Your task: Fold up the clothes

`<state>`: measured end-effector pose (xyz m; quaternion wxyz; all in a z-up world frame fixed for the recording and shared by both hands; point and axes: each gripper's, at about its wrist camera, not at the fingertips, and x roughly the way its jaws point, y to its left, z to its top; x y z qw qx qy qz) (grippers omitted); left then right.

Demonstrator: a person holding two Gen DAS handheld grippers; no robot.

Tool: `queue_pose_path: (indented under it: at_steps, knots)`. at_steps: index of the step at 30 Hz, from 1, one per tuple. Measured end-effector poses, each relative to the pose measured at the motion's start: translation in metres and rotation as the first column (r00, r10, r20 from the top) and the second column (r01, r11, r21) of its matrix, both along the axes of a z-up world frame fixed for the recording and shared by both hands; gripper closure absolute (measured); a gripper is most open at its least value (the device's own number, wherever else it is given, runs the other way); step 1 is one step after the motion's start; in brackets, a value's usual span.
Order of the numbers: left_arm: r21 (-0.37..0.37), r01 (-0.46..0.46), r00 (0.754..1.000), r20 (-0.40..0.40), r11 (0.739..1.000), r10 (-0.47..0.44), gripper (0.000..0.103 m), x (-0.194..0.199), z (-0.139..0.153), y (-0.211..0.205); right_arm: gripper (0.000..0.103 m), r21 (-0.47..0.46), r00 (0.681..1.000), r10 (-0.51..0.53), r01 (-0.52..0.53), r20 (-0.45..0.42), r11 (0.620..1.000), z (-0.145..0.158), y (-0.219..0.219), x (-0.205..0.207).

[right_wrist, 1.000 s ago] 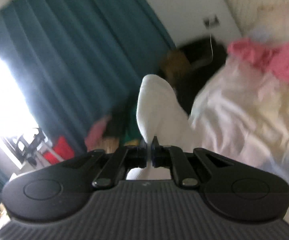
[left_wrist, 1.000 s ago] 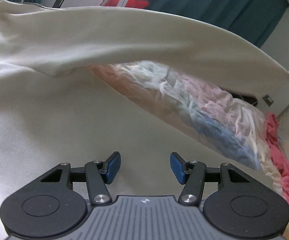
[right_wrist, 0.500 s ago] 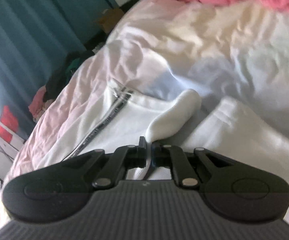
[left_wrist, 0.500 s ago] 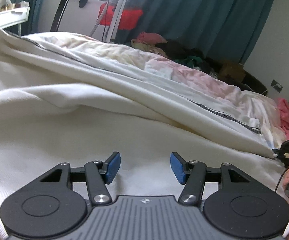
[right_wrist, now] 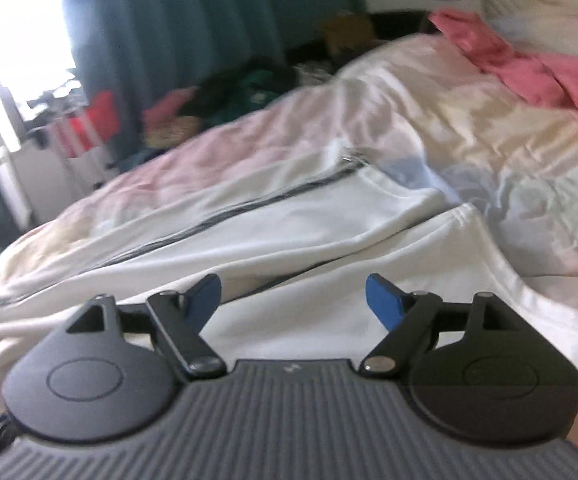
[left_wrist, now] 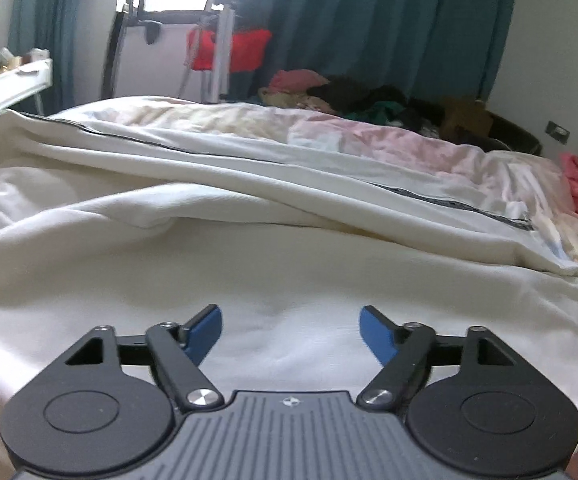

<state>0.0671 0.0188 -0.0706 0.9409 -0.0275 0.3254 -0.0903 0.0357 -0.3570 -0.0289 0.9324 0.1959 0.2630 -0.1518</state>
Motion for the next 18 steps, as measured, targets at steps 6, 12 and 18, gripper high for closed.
queue_pose_path:
  at_steps: [6,12,18]
  knots:
    - [0.051,-0.086,0.996,0.016,0.995,0.085,0.007,-0.025,0.013,0.024,0.022,-0.101,0.995,0.08,-0.074,0.064,0.992,0.019,0.028,-0.021]
    - [0.106,-0.308,0.951,0.017,0.946,0.308,0.007,-0.042,0.034,0.08,0.022,-0.083,0.995,0.093,-0.09,0.03,0.992,0.012,0.028,-0.021]
    - [0.018,-0.497,0.863,-0.087,0.867,0.497,0.007,-0.031,0.064,0.153,0.022,-0.064,0.994,0.106,-0.106,-0.004,0.992,0.006,0.028,-0.02]
